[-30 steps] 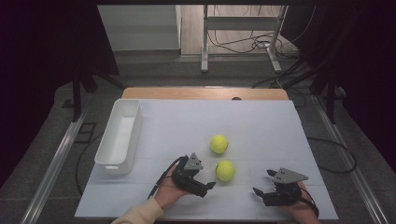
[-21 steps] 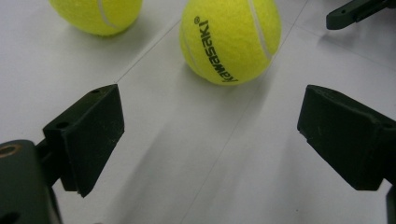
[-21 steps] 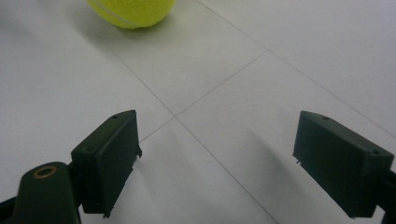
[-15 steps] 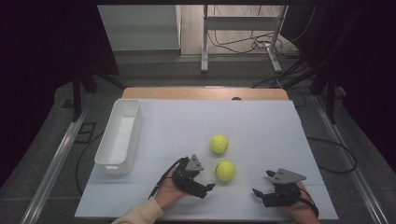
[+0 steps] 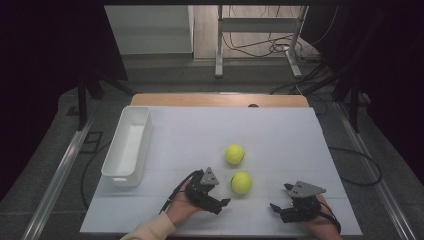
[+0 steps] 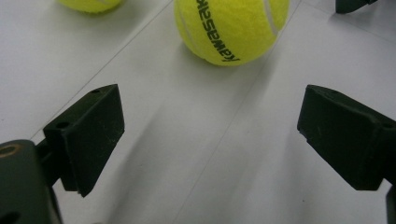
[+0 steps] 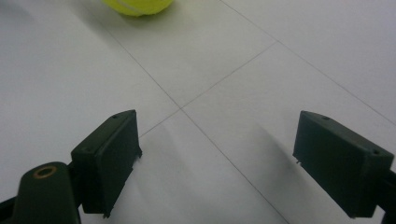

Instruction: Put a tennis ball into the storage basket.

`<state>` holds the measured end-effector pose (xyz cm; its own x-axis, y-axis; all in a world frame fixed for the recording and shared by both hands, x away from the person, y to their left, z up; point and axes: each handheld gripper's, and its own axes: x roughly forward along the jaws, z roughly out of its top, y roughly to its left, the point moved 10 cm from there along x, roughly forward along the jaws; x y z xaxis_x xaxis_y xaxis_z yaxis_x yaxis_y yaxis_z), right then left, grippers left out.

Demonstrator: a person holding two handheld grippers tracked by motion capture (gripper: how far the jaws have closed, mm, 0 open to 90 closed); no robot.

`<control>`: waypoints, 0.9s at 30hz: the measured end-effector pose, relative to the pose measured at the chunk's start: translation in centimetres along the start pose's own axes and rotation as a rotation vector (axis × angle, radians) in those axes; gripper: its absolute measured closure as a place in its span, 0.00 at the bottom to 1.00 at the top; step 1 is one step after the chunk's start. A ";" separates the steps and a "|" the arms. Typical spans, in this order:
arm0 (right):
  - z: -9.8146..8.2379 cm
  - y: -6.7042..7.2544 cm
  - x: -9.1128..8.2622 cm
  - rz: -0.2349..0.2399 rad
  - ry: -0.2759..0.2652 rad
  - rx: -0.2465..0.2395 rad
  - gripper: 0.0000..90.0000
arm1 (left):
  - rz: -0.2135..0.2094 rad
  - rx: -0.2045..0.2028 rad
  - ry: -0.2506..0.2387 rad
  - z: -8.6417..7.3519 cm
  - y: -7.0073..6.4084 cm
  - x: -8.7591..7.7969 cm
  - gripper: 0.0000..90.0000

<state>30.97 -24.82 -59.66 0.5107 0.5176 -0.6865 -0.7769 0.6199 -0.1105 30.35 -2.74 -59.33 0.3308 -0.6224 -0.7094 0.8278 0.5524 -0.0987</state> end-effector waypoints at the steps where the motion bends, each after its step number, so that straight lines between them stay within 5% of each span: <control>1: 0.0 0.0 0.0 0.000 0.000 0.000 0.17 | 0.000 0.000 0.000 0.0 0.0 0.0 0.09; 8: 0.0 0.0 0.0 0.001 0.001 0.003 0.17 | 0.022 0.018 0.042 -0.7 -0.1 0.5 0.15; 14: 0.0 0.0 0.0 0.002 0.002 0.004 0.17 | 0.018 -0.005 -0.013 -0.2 0.0 -0.2 0.22; 27: 0.0 0.0 0.0 0.004 0.002 0.009 0.17 | 0.025 -0.004 -0.017 -0.1 0.2 -0.2 0.22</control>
<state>30.93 -24.80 -59.71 0.5068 0.5188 -0.6885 -0.7755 0.6232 -0.1013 30.38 -2.45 -59.28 0.3589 -0.6175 -0.7000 0.8173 0.5701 -0.0838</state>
